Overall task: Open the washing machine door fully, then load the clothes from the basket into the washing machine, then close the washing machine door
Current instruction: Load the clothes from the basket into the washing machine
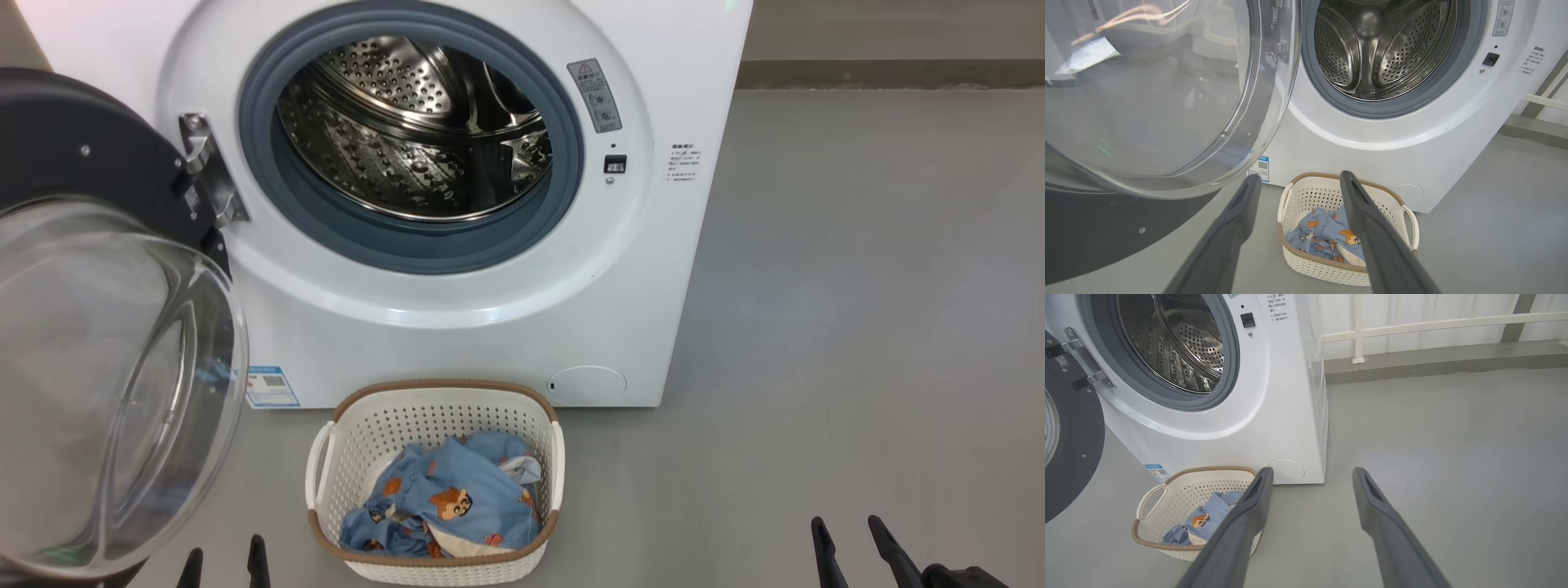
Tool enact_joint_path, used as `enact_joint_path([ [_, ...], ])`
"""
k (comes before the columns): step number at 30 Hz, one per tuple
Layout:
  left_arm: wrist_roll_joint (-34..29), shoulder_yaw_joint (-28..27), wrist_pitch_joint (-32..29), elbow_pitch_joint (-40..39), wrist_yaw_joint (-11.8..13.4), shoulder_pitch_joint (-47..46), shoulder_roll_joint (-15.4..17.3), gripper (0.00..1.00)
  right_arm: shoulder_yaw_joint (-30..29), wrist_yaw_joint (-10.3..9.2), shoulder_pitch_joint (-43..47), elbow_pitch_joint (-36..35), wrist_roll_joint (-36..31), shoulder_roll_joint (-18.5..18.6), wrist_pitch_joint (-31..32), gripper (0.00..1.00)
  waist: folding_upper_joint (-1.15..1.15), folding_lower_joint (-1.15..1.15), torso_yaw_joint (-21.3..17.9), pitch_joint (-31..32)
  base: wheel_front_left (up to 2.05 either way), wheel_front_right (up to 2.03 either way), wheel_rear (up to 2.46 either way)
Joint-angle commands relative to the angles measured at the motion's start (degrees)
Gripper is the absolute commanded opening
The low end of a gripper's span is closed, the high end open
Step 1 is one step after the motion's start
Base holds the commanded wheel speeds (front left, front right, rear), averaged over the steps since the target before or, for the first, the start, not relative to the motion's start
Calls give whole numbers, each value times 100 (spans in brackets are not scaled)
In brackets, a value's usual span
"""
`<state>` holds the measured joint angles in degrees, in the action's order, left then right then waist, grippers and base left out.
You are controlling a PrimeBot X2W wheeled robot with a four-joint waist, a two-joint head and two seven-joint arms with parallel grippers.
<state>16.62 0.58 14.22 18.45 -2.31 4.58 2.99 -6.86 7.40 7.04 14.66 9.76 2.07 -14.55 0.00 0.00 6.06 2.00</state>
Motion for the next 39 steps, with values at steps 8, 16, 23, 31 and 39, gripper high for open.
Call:
enact_joint_path([
  [8, -67, -187, 78, -73, 0, -148, 12, 100, 106, 9, -139, -131, 25, 81, -45, 100, 0, 0, -16, -52, 141, -141, 0],
  [16, -53, -190, 78, -34, -25, -177, 4, 100, 97, 9, -154, -118, 29, 81, -45, 100, 0, 0, -41, -95, 49, -49, 0],
  [23, -45, -204, 78, -25, -32, -188, -1, 100, 91, 9, -163, -117, 38, 81, -45, 100, 0, 0, -46, -100, 0, 0, 0],
  [31, -13, -164, 78, -66, -3, -166, -6, 100, 109, 9, -178, -121, 50, 81, -45, 100, 0, 0, -58, -107, 0, 0, 0],
  [39, 34, -43, 78, -108, 42, -120, -10, 100, 143, 9, -193, -123, 58, 81, -45, 100, 0, 0, -147, -153, 0, 0, 0],
])
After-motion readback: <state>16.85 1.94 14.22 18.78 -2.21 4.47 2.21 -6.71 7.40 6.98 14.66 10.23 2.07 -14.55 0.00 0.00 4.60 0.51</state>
